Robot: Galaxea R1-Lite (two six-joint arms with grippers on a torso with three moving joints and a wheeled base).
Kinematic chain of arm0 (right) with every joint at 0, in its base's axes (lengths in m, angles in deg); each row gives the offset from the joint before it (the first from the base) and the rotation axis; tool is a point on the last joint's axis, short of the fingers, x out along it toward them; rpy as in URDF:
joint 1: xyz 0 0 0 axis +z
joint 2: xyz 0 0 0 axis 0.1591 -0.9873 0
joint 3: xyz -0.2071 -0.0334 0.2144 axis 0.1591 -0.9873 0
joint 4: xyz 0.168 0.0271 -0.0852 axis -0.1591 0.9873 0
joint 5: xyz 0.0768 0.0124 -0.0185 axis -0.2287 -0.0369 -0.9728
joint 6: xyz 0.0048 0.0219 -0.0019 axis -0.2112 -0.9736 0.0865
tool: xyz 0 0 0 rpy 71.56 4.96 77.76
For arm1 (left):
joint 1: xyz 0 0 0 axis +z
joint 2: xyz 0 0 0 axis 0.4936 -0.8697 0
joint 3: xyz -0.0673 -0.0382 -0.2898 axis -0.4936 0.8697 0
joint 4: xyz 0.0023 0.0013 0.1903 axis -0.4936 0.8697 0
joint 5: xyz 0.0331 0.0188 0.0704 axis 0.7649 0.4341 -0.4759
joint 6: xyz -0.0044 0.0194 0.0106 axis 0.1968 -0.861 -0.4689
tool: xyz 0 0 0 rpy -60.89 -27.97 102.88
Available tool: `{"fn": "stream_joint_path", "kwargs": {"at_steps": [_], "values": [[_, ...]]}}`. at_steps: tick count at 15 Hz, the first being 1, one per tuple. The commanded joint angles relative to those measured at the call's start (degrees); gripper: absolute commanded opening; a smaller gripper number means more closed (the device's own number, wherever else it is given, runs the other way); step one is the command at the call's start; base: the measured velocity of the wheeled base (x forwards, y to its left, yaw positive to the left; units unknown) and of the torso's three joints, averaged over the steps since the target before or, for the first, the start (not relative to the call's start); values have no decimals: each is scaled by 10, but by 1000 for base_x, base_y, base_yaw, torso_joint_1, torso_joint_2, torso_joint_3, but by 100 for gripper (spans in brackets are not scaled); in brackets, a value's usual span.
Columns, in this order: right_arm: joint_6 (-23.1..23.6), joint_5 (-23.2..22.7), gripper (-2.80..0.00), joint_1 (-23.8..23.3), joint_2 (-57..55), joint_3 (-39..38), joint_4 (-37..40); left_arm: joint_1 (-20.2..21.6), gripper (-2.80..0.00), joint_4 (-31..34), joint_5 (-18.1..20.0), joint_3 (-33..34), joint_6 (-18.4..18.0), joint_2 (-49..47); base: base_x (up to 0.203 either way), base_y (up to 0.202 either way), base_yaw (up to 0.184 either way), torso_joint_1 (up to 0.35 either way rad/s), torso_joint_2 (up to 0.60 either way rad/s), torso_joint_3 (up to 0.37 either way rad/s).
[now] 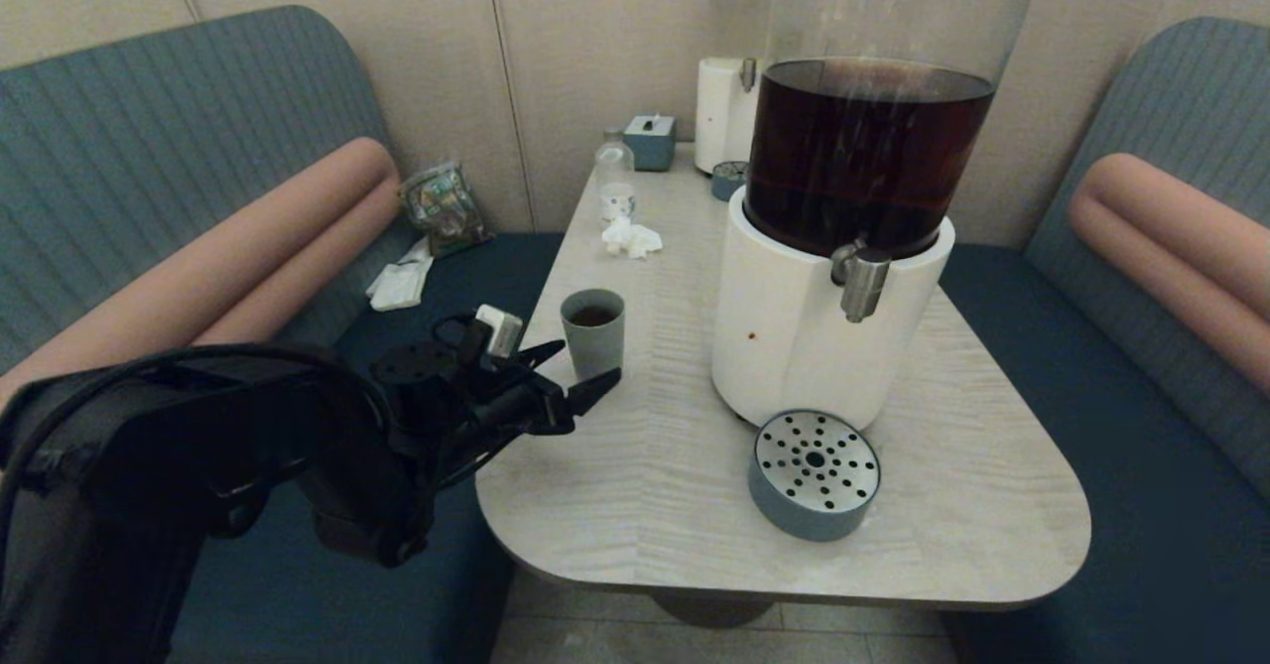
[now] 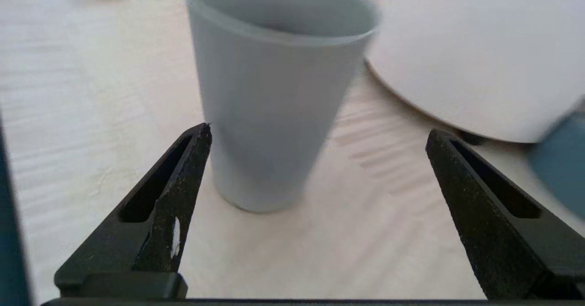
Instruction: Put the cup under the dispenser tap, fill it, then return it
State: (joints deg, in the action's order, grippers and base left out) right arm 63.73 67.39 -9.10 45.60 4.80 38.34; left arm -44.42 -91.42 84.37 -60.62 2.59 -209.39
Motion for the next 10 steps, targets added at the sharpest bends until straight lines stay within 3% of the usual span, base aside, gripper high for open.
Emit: {"fn": "stream_joint_path", "kwargs": {"at_steps": [1, 6, 7, 10], "values": [[0, 0, -280, 0, 1, 0, 0, 0, 0, -5, 1, 44, 1, 54, 0, 0, 0, 0, 0, 0], [0, 0, -280, 0, 1, 0, 0, 0, 0, -5, -1, 127, 5, 145, 0, 0, 0, 0, 0, 0], [0, 0, -280, 0, 1, 0, 0, 0, -280, -5, -1, 142, 6, 169, 0, 0, 0, 0, 0, 0], [0, 0, -280, 0, 1, 0, 0, 0, -280, -5, -13, 172, 10, 237, 0, 0, 0, 0, 0, 0]]}}
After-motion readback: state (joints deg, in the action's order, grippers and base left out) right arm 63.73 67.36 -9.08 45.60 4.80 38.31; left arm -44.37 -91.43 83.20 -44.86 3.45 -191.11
